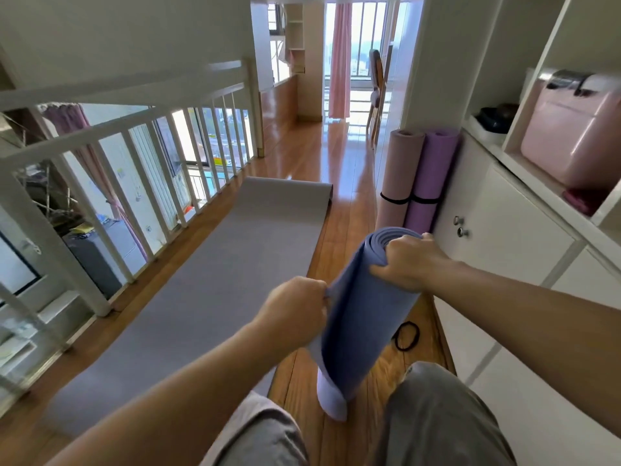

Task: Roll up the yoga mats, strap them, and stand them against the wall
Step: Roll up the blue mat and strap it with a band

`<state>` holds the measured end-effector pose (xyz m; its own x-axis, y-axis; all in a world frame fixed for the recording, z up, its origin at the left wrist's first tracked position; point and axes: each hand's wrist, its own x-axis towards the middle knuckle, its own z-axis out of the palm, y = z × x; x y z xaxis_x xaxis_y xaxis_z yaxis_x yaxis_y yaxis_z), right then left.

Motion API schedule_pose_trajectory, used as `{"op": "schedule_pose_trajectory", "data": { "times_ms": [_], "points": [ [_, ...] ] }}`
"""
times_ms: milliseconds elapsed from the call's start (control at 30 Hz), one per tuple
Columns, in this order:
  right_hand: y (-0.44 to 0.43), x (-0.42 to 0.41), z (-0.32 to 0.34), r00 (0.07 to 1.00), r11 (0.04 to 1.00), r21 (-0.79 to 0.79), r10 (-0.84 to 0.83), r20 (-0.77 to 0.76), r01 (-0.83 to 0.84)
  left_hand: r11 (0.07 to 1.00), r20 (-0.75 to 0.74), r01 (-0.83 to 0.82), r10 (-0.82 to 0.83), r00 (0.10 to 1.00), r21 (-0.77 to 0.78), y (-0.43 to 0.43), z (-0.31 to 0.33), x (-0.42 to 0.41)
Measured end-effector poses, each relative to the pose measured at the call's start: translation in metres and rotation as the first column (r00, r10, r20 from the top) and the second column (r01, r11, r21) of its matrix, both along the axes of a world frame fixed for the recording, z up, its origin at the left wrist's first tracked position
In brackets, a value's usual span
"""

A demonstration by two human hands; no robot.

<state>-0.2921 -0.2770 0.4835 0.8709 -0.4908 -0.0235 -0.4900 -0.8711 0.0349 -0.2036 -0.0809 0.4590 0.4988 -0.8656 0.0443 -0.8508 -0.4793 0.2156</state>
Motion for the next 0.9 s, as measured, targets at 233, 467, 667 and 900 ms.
{"op": "schedule_pose_trajectory", "data": {
  "times_ms": [233,467,667,900],
  "points": [
    [0.033,0.023,0.003,0.993,0.991,0.059,-0.119,0.004,0.118,0.998,-0.103,0.011,-0.017,0.995,-0.06,-0.018,-0.004,-0.034],
    [0.05,0.032,0.026,0.972,0.936,0.292,-0.144,-0.187,0.195,0.969,-0.532,-0.148,0.021,0.846,-0.197,-0.02,-0.016,-0.041],
    [0.053,0.053,0.021,0.969,0.804,0.549,-0.132,-0.21,0.229,0.907,-0.866,-0.359,-0.014,0.5,-0.222,-0.017,-0.018,-0.043],
    [0.047,0.046,0.024,0.99,0.778,0.616,-0.139,-0.027,0.126,0.766,-0.981,-0.623,-0.053,0.185,-0.159,-0.014,-0.009,-0.035]
  ]
}}
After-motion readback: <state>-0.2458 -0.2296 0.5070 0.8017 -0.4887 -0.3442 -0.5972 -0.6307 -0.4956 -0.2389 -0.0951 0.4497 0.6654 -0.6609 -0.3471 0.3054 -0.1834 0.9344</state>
